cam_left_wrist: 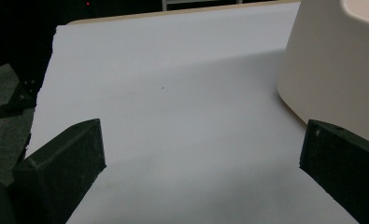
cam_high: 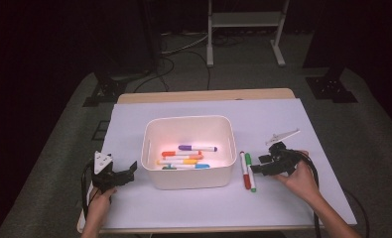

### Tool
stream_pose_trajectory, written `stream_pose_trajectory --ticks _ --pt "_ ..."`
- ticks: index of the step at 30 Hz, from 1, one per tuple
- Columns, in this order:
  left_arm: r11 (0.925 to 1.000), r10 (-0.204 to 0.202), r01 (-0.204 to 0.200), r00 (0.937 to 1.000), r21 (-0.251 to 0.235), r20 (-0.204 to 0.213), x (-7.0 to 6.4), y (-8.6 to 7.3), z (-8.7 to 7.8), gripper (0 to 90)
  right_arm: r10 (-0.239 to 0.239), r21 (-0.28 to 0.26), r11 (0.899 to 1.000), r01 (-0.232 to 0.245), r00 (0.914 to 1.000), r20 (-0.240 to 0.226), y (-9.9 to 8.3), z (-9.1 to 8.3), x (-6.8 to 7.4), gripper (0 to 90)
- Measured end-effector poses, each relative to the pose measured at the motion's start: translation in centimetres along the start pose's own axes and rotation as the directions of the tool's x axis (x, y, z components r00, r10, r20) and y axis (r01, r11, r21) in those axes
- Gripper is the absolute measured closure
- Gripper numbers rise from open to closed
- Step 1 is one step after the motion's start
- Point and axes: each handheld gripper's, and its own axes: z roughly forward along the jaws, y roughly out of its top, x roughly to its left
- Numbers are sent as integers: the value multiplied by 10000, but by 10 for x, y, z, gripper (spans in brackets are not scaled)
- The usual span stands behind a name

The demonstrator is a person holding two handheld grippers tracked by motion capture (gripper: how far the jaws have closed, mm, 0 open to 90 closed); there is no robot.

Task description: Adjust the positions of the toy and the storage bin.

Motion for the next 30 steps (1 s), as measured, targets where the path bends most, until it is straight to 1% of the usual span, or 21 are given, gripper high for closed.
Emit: stream_pose_trajectory --ticks 4,5,6,10,15,19,22,24,25,26,28,29,30 --pt "10000 -29 29 10000 -23 3 0 0 0 0 160 42 9999 -162 9995 271 -2 9 0 382" --pt "10000 -29 29 10000 -23 3 0 0 0 0 160 42 9999 -162 9995 271 -2 9 0 382" --pt "10000 -35 35 10000 -24 4 0 0 0 0 347 25 9994 -348 9989 323 -3 15 -1 382" --pt "10000 -32 32 10000 -5 4 0 0 0 0 576 -16 9983 -576 9972 480 -5 23 -2 382" --pt "10000 -28 28 10000 4 7 0 0 0 0 687 183 9974 -702 9949 736 -7 30 -4 387" --pt "10000 -25 25 10000 10 8 0 0 0 0 756 253 9966 -787 9915 1057 -10 27 -6 398" --pt "10000 -32 32 10000 -1 6 0 0 0 0 850 238 9958 -884 9894 1178 -17 19 -10 410" --pt "10000 -26 26 10000 3 -2 0 0 0 0 800 306 9959 -848 9879 1329 -21 14 -13 416" --pt "10000 -26 26 10000 3 -2 0 0 0 0 800 306 9959 -848 9879 1329 -21 14 -13 416" --pt "10000 -25 25 10000 4 -8 0 0 0 0 870 325 9952 -925 9860 1425 -26 10 -16 419" --pt "10000 -27 27 10000 3 -11 0 0 0 0 912 315 9948 -969 9848 1481 -28 9 -17 420" --pt "10000 -27 27 10000 1 -13 0 0 0 0 939 293 9946 -996 9832 1566 -32 5 -19 429" --pt "10000 -19 19 10000 10 -7 0 0 0 0 919 382 9943 -996 9818 1659 -34 4 -20 436"
